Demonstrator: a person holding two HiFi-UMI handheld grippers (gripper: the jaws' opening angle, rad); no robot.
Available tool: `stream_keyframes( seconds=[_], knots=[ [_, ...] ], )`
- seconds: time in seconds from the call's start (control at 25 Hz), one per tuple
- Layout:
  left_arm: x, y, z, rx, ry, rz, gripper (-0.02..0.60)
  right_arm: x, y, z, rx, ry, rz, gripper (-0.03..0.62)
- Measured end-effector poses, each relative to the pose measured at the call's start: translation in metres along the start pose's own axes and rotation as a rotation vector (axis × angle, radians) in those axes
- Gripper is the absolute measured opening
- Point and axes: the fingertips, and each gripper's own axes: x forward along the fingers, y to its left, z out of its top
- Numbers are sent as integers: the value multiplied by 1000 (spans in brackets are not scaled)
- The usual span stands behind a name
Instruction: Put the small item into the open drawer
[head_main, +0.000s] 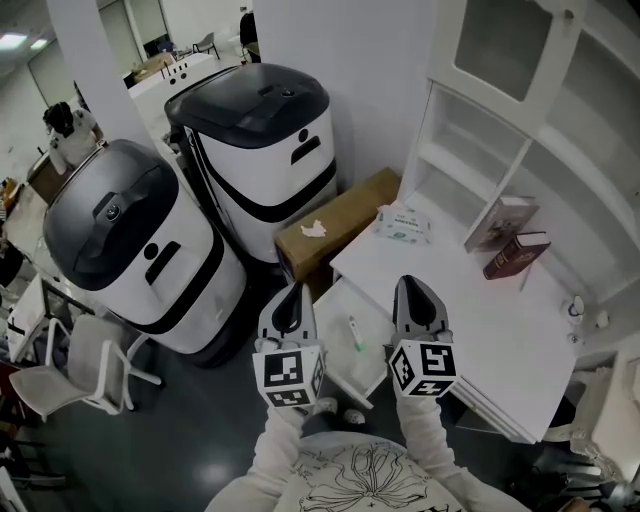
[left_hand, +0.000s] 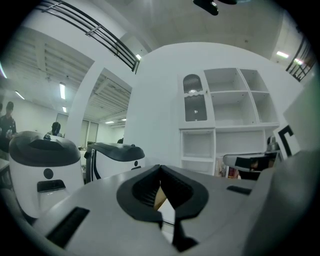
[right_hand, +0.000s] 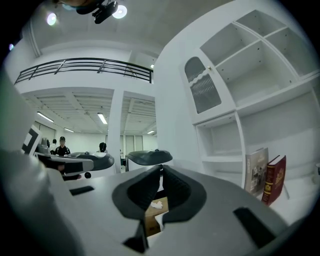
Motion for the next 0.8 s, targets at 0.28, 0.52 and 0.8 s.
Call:
stream_keyframes(
  seconds=[0.28,0.52,0.8],
  knots=[
    [-2,2,3,6,-2,5,6,-2,1,2,2,-8,2,14],
    [-4,3,3,8,-4,8,6,-4,2,3,-1,-9,4,14],
    [-3,2,3,5,-4,3,6,-4,3,1,-10,-6,-2,14]
  ],
)
